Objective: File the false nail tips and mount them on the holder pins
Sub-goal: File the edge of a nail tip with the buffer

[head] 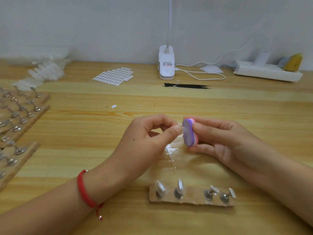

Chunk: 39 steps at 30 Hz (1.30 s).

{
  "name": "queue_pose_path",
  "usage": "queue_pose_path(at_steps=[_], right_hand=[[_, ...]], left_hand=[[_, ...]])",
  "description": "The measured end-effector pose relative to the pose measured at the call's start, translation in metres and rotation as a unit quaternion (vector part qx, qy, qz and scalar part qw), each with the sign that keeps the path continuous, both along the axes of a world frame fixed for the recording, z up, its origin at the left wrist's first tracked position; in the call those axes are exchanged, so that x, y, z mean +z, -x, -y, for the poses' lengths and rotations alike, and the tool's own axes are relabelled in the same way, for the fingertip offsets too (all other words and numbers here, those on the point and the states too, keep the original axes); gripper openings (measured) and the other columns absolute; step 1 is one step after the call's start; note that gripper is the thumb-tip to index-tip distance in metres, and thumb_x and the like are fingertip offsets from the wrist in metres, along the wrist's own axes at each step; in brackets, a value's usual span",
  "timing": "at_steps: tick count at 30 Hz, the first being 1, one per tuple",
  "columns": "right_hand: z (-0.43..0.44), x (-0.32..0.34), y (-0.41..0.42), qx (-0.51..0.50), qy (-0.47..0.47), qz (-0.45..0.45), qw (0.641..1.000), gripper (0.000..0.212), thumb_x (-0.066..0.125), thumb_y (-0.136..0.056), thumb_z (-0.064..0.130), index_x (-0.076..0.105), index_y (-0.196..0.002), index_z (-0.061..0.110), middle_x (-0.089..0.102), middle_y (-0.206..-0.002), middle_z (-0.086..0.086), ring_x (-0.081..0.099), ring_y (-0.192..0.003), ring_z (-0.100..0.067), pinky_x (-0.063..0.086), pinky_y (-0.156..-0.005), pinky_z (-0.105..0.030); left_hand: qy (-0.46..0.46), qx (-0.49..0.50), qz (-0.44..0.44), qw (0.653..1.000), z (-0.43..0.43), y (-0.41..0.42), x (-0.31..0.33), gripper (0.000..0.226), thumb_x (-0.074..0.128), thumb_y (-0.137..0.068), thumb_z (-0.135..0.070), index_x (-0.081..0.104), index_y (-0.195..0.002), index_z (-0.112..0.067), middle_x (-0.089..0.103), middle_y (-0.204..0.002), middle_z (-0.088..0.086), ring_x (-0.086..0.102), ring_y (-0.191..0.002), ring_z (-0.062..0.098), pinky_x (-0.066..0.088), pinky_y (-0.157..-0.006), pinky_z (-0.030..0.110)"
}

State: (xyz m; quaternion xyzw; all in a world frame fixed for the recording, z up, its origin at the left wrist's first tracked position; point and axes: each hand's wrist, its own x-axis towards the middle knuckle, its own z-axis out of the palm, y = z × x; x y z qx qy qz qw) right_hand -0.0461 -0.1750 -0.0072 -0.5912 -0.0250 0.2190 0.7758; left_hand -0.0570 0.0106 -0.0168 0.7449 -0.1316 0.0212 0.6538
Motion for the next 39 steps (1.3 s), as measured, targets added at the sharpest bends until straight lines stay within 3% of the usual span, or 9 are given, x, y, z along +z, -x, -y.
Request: queue_pose_path(at_steps=[5, 9, 12, 16, 19, 24, 29, 34, 39], right_hand=[[0.0, 0.001, 0.0, 0.008, -0.001, 0.003, 1.0, 0.035, 0.072, -0.066, 0.022, 0.078, -0.099, 0.01, 0.074, -0.093, -0.01, 0.067, -0.079, -0.012, 0.056, -0.068, -0.021], [0.0, 0.001, -0.002, 0.015, 0.009, 0.006, 1.0, 0.038, 0.07, -0.069, 0.021, 0.075, -0.104, 0.006, 0.073, -0.105, -0.017, 0.065, -0.09, -0.019, 0.056, -0.08, -0.025], [-0.001, 0.001, -0.001, 0.009, 0.004, 0.009, 1.0, 0.038, 0.07, -0.066, 0.023, 0.077, -0.099, 0.006, 0.073, -0.089, -0.008, 0.063, -0.074, -0.009, 0.052, -0.062, -0.017], [-0.003, 0.0, -0.001, 0.009, -0.004, 0.008, 1.0, 0.038, 0.068, -0.07, 0.02, 0.075, -0.102, 0.002, 0.074, -0.095, -0.014, 0.067, -0.08, -0.013, 0.056, -0.07, -0.022], [-0.002, 0.001, 0.0, -0.009, -0.005, 0.005, 1.0, 0.038, 0.07, -0.066, 0.022, 0.076, -0.099, 0.003, 0.073, -0.086, -0.009, 0.063, -0.069, -0.008, 0.052, -0.059, -0.018], [-0.005, -0.002, 0.001, -0.024, -0.032, 0.007, 0.999, 0.032, 0.066, -0.076, 0.018, 0.074, -0.102, 0.001, 0.073, -0.1, -0.015, 0.07, -0.086, -0.017, 0.057, -0.071, -0.023], [-0.002, -0.002, 0.001, -0.026, -0.045, 0.006, 0.999, 0.03, 0.069, -0.074, 0.019, 0.076, -0.099, 0.004, 0.072, -0.096, -0.016, 0.069, -0.082, -0.019, 0.058, -0.073, -0.028], [-0.003, -0.002, 0.0, -0.058, -0.05, 0.011, 0.997, 0.034, 0.071, -0.07, 0.02, 0.075, -0.099, 0.002, 0.073, -0.097, -0.019, 0.072, -0.084, -0.021, 0.057, -0.07, -0.024], [-0.005, -0.004, 0.002, -0.053, -0.032, 0.041, 0.997, 0.032, 0.074, -0.067, 0.023, 0.077, -0.096, 0.008, 0.074, -0.094, -0.013, 0.072, -0.083, -0.017, 0.057, -0.071, -0.023]], left_hand=[[-0.013, -0.02, -0.003, 1.0, -0.001, -0.001, 0.0, 0.016, 0.067, -0.085, -0.014, 0.065, -0.069, -0.015, 0.05, -0.051, -0.012, 0.038, -0.037, 0.003, 0.034, -0.042, 0.013], [-0.061, -0.074, 0.032, 0.995, 0.002, 0.005, 0.002, 0.015, 0.071, -0.081, -0.021, 0.069, -0.067, -0.026, 0.053, -0.054, -0.014, 0.039, -0.038, 0.001, 0.033, -0.043, 0.012], [-0.037, -0.022, 0.032, 0.999, 0.001, 0.001, 0.0, 0.011, 0.075, -0.08, -0.02, 0.073, -0.068, -0.019, 0.042, -0.046, -0.012, 0.034, -0.038, 0.002, 0.029, -0.043, 0.01], [-0.077, -0.037, 0.067, 0.994, 0.005, 0.005, 0.001, 0.007, 0.074, -0.076, -0.03, 0.074, -0.069, -0.027, 0.03, -0.041, -0.013, 0.028, -0.04, 0.003, 0.025, -0.044, 0.01], [-0.061, 0.001, 0.069, 0.996, 0.0, 0.0, 0.0, 0.01, 0.076, -0.078, -0.027, 0.074, -0.069, -0.022, 0.031, -0.042, -0.009, 0.028, -0.04, 0.005, 0.027, -0.043, 0.014], [-0.087, -0.03, 0.099, 0.991, 0.008, 0.009, 0.003, 0.01, 0.073, -0.075, -0.032, 0.074, -0.069, -0.024, 0.03, -0.041, -0.013, 0.027, -0.04, 0.003, 0.024, -0.045, 0.009], [0.008, 0.059, 0.038, 0.998, -0.004, -0.004, 0.006, 0.018, 0.071, -0.068, -0.036, 0.071, -0.067, -0.018, 0.035, -0.043, -0.006, 0.03, -0.038, 0.005, 0.028, -0.041, 0.013], [-0.022, 0.004, 0.015, 1.0, 0.0, -0.003, 0.003, 0.01, 0.072, -0.078, -0.019, 0.072, -0.069, -0.015, 0.037, -0.045, -0.009, 0.03, -0.04, 0.003, 0.027, -0.042, 0.011], [-0.003, 0.019, -0.006, 1.0, 0.0, -0.005, 0.002, 0.011, 0.071, -0.08, -0.018, 0.072, -0.071, -0.012, 0.038, -0.046, -0.007, 0.029, -0.039, 0.003, 0.026, -0.04, 0.011]])
